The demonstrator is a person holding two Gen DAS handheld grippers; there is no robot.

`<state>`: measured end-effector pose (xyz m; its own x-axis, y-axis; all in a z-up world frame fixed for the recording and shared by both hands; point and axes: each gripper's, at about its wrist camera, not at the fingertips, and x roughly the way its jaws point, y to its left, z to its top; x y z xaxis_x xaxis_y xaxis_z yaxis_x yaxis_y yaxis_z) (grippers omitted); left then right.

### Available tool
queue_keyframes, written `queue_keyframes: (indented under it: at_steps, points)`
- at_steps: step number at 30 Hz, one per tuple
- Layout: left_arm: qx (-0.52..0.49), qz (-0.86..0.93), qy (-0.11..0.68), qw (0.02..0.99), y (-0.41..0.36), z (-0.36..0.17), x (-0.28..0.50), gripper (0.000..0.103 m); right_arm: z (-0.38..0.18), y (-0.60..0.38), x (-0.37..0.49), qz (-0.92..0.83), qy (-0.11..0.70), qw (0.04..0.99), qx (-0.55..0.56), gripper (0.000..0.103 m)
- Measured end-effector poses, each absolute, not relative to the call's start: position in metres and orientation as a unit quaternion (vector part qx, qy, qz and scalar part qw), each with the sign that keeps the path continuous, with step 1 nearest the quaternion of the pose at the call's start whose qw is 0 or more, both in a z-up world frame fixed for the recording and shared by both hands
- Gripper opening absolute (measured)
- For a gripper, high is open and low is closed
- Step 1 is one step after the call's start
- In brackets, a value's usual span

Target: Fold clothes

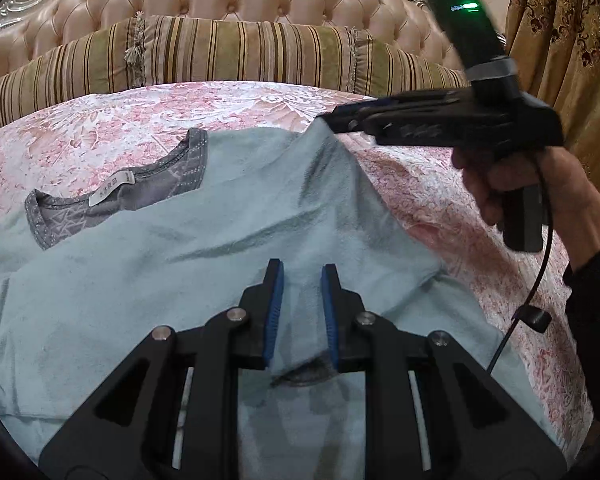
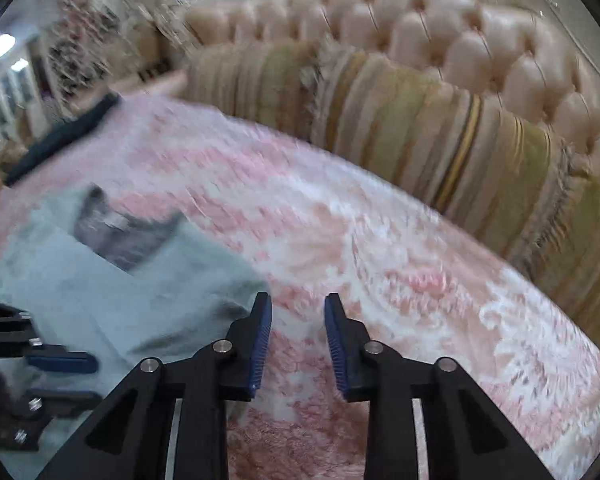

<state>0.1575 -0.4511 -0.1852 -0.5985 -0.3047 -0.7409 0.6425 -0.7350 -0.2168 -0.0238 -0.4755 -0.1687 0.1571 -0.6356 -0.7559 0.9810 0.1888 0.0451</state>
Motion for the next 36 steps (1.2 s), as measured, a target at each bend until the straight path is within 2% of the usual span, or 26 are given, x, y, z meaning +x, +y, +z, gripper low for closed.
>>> queue_keyframes:
  at_steps: [1,2,7,16,19,24,31,32,33,34,35,36]
  points:
    - [0.354,-0.862,0.239,0.275,-0.451,-0.185,0.158,0.021,-0.167,-0.474,-0.025,-0.563,0.313,0.714,0.275,0.056]
    - [0.354,-0.862,0.238,0.275,-0.451,-0.185,0.158,0.021,-0.167,-0.473,-0.026,-0.555,0.323,0.718,0.269,0.061]
    - [0.355,-0.862,0.238,0.274,-0.452,-0.185,0.158,0.021,-0.172,-0.477,-0.023,-0.530,0.377,0.718,0.246,0.060]
    - [0.354,-0.862,0.241,0.272,-0.452,-0.185,0.158,0.021,-0.171,-0.462,0.006,-0.494,0.399,0.749,0.187,0.059]
    - [0.352,-0.862,0.243,0.271,-0.453,-0.185,0.159,0.021,-0.175,-0.460,0.023,-0.496,0.433,0.738,0.148,0.050]
    - [0.353,-0.862,0.242,0.271,-0.453,-0.185,0.159,0.021,-0.175,-0.456,0.044,-0.485,0.471,0.732,0.083,0.050]
    - [0.350,-0.863,0.248,0.268,-0.453,-0.185,0.160,0.021,-0.179,-0.474,0.062,-0.415,0.520,0.744,0.058,0.051]
    - [0.349,-0.863,0.250,0.267,-0.454,-0.185,0.160,0.021,-0.179,-0.477,0.064,-0.408,0.524,0.745,0.056,0.047]
    - [0.348,-0.863,0.251,0.266,-0.454,-0.185,0.161,0.021,-0.180,-0.480,0.065,-0.397,0.531,0.746,0.067,0.038]
    - [0.347,-0.863,0.253,0.265,-0.455,-0.185,0.161,0.021,-0.182,-0.481,0.067,-0.392,0.541,0.741,0.069,0.009]
    - [0.347,-0.863,0.255,0.263,-0.455,-0.185,0.162,0.021,-0.185,-0.482,0.068,-0.390,0.553,0.733,0.066,0.000]
    - [0.346,-0.863,0.256,0.263,-0.455,-0.185,0.162,0.021,-0.187,-0.482,0.068,-0.392,0.561,0.726,0.067,0.000]
